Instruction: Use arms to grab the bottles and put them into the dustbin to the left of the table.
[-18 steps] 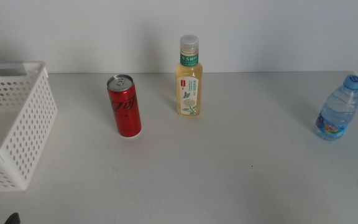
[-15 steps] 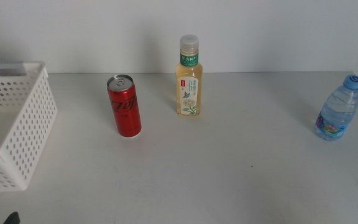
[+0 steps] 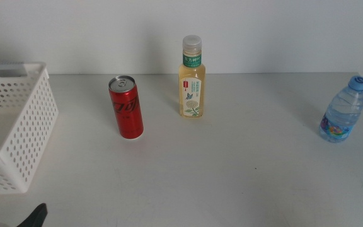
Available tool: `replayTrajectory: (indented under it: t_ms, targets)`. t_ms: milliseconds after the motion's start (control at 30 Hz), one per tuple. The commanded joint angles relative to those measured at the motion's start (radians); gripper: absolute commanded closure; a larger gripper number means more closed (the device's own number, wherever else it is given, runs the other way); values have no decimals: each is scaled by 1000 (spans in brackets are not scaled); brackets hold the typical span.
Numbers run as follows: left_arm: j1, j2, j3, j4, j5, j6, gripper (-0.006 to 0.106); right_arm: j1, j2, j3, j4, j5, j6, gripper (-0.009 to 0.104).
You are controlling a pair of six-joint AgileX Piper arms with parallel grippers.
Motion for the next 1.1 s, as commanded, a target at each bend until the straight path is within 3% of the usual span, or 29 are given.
replayTrajectory:
  t_ms: [0, 200, 367, 600, 833, 1067]
  targets:
    - [-61, 118, 2, -15, -215, -9, 10, -7, -22, -10, -8, -70, -7, 17]
    - [-180, 412, 2, -17, -575, -11, 10, -7, -22, -10, -8, -70, -7, 17]
    - [-256, 632, 2, -69, -838, -16, 10, -7, -22, -10, -8, -70, -7, 17]
    - [-283, 900, 3, -132, -1163, -29, 10, -7, -22, -10, -8, -70, -7, 17]
    - [-283, 1043, 3, -155, -1368, -40, 10, -7, -22, -10, -8, -70, -7, 17]
    - [-283, 1084, 3, -157, -1373, -40, 10, -7, -22, -10, -8, -70, -7, 17]
